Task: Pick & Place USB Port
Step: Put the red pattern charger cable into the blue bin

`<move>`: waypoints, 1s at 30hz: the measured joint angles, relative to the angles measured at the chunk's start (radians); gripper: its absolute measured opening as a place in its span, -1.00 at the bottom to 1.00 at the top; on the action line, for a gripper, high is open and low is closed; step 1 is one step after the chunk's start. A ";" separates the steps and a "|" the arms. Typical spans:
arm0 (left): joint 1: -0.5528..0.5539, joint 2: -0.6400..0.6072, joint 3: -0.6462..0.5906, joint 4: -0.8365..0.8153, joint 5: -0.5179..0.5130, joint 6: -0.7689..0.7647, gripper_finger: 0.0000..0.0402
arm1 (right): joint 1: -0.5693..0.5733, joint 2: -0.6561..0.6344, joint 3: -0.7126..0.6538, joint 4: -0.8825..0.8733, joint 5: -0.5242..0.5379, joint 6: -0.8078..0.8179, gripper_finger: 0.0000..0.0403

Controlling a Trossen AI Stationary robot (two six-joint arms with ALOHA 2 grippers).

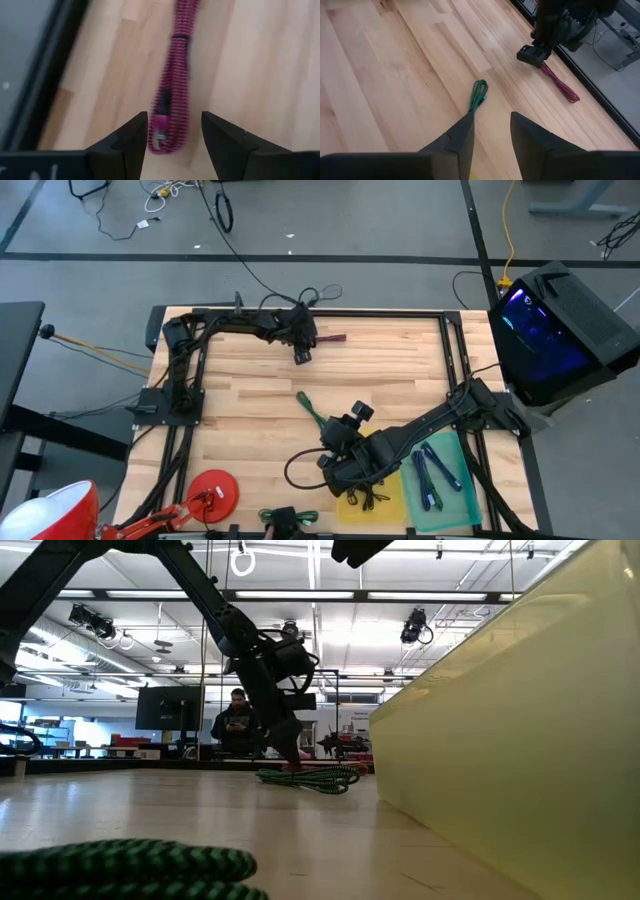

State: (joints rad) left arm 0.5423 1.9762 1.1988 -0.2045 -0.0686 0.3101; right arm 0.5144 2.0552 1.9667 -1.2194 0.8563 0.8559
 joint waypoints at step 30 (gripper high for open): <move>0.031 0.039 0.000 0.021 0.008 0.016 -0.19 | -0.005 0.001 0.000 0.012 0.010 -0.009 -0.37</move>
State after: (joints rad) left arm 0.5728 2.0151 1.1992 -0.1837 -0.0605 0.3263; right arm 0.5095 2.0560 1.9667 -1.2076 0.8663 0.8471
